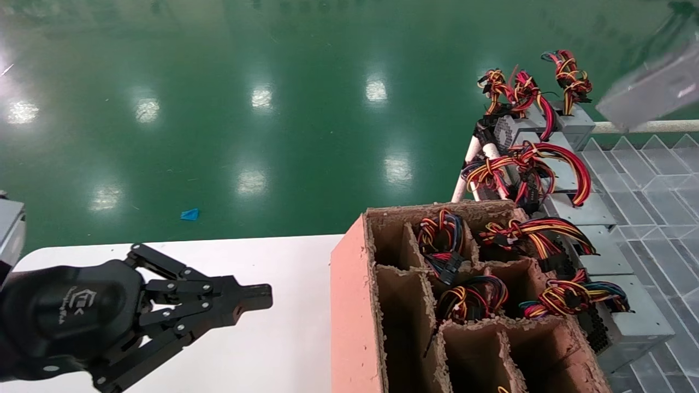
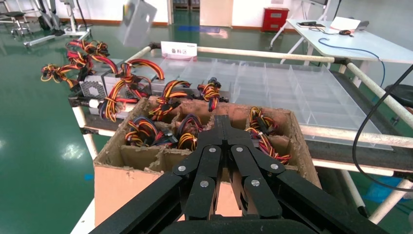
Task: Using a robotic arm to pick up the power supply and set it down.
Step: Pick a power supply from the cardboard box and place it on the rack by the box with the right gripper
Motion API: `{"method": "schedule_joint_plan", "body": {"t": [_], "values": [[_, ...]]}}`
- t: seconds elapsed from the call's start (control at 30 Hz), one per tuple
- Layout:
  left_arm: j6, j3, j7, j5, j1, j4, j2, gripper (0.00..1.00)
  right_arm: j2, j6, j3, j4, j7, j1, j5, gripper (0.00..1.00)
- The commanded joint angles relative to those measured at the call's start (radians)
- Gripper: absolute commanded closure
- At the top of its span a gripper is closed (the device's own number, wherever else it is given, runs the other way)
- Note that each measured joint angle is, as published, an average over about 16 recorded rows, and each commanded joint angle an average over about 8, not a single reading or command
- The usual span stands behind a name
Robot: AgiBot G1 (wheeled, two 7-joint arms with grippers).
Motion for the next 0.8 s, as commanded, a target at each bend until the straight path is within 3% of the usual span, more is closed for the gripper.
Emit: {"method": "schedule_joint_plan", "body": {"t": [0.03, 0.6, 0.8], "values": [[0.0, 0.0, 0.0, 0.0, 0.0, 0.0, 0.0, 1.0, 0.012, 0.007, -0.004, -0.019, -0.006, -0.018, -0.006, 1.0], [0.0, 0.0, 0.0, 0.0, 0.0, 0.0, 0.0, 1.0, -0.023, -0.001, 0.034, -0.037, -0.072, -0.211, 0.048, 1.0], [0.0, 0.0, 0.0, 0.0, 0.0, 0.0, 0.0, 1.0, -0.057, 0.032, 0.063, -0.037, -0.082, -0.272, 0.089, 1.0]]}}
